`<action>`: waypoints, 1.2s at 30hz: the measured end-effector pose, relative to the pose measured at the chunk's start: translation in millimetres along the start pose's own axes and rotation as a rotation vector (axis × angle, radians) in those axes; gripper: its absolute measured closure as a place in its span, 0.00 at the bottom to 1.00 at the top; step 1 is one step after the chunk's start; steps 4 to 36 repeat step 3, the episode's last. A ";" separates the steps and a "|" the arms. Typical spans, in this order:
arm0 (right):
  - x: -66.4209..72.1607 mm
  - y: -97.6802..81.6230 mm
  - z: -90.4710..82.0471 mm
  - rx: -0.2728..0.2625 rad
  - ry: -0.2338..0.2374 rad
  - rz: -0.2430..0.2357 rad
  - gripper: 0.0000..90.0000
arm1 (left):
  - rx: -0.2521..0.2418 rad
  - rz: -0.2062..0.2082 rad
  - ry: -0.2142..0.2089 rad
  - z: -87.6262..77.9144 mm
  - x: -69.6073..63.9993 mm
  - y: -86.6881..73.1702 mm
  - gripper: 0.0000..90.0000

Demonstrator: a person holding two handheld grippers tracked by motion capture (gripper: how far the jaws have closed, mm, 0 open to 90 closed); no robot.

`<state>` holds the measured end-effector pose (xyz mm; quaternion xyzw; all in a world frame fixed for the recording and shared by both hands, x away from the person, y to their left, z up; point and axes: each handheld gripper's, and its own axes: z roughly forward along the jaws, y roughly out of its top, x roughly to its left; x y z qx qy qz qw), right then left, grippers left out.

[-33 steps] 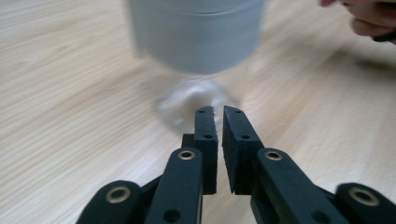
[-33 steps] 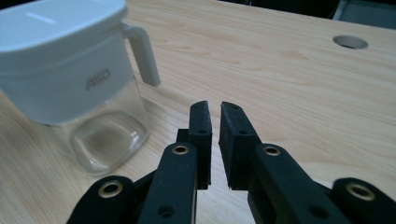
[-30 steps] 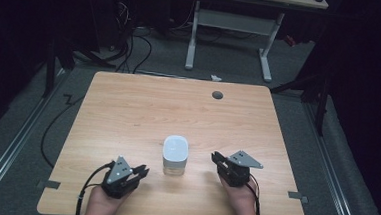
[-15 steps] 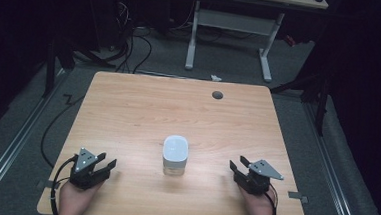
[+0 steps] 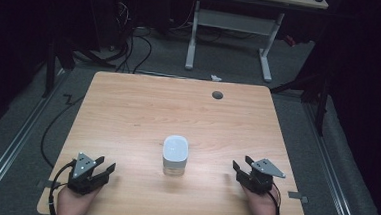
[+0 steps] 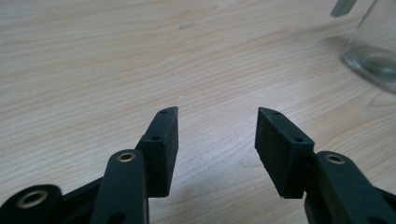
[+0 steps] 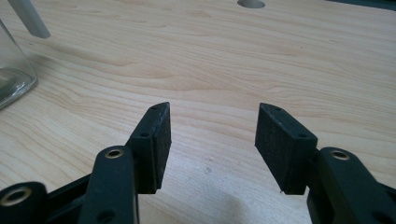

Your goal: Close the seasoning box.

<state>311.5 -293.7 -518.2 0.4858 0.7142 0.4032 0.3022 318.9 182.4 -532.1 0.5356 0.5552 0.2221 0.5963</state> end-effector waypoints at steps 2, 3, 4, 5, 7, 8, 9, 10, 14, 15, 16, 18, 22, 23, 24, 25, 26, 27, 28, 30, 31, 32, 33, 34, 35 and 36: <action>1.1 0.7 1.0 0.003 -0.001 -0.014 0.51 | 0.000 0.001 0.000 0.5 0.1 -0.1 0.56; 0.9 0.9 1.0 0.003 -0.001 -0.017 0.51 | -0.002 -0.006 -0.005 0.4 -0.4 0.4 0.56; 0.9 0.9 1.0 0.003 -0.001 -0.017 0.51 | -0.002 -0.006 -0.005 0.4 -0.4 0.4 0.56; 0.9 0.9 1.0 0.003 -0.001 -0.017 0.51 | -0.002 -0.006 -0.005 0.4 -0.4 0.4 0.56; 0.9 0.9 1.0 0.003 -0.001 -0.017 0.51 | -0.002 -0.006 -0.005 0.4 -0.4 0.4 0.56; 0.9 0.9 1.0 0.003 -0.001 -0.017 0.51 | -0.002 -0.006 -0.005 0.4 -0.4 0.4 0.56; 0.9 0.9 1.0 0.003 -0.001 -0.017 0.51 | -0.002 -0.006 -0.005 0.4 -0.4 0.4 0.56; 0.9 0.9 1.0 0.003 -0.001 -0.017 0.51 | -0.002 -0.006 -0.005 0.4 -0.4 0.4 0.56; 0.9 0.9 1.0 0.003 -0.001 -0.017 0.51 | -0.002 -0.006 -0.005 0.4 -0.4 0.4 0.56; 0.9 0.9 1.0 0.003 -0.001 -0.017 0.51 | -0.002 -0.006 -0.005 0.4 -0.4 0.4 0.56; 0.9 0.9 1.0 0.003 -0.001 -0.017 0.51 | -0.002 -0.006 -0.005 0.4 -0.4 0.4 0.56; 0.9 0.9 1.0 0.003 -0.001 -0.017 0.51 | -0.002 -0.006 -0.005 0.4 -0.4 0.4 0.56; 0.9 0.9 1.0 0.003 -0.001 -0.017 0.51 | -0.002 -0.006 -0.005 0.4 -0.4 0.4 0.56; 0.9 0.9 1.0 0.003 -0.001 -0.017 0.51 | -0.002 -0.006 -0.005 0.4 -0.4 0.4 0.56; 0.9 0.9 1.0 0.003 -0.001 -0.017 0.51 | -0.002 -0.006 -0.005 0.4 -0.4 0.4 0.56; 0.9 0.9 1.0 0.003 -0.001 -0.017 0.51 | -0.002 -0.006 -0.005 0.4 -0.4 0.4 0.56; 0.9 0.9 1.0 0.003 -0.001 -0.017 0.51 | -0.002 -0.006 -0.005 0.4 -0.4 0.4 0.56; 0.9 0.9 1.0 0.003 -0.001 -0.017 0.51 | -0.002 -0.006 -0.005 0.4 -0.4 0.4 0.56; 0.9 0.9 1.0 0.003 -0.001 -0.017 0.51 | -0.002 -0.006 -0.005 0.4 -0.4 0.4 0.56; 0.9 0.9 1.0 0.003 -0.001 -0.017 0.51 | -0.002 -0.006 -0.005 0.4 -0.4 0.4 0.56; 0.9 0.9 1.0 0.003 -0.001 -0.017 0.51 | -0.002 -0.006 -0.005 0.4 -0.4 0.4 0.56; 0.9 0.9 1.0 0.003 -0.001 -0.017 0.51 | -0.002 -0.006 -0.005 0.4 -0.4 0.4 0.56; 0.9 0.9 1.0 0.003 -0.001 -0.017 0.51 | -0.002 -0.006 -0.005 0.4 -0.4 0.4 0.56; 0.9 0.9 1.0 0.003 -0.001 -0.017 0.51 | -0.002 -0.006 -0.005 0.4 -0.4 0.4 0.56; 0.9 0.9 1.0 0.003 -0.001 -0.017 0.51 | -0.002 -0.006 -0.005 0.4 -0.4 0.4 0.56; 0.9 0.9 1.0 0.003 -0.001 -0.017 0.51 | -0.002 -0.006 -0.005 0.4 -0.4 0.4 0.56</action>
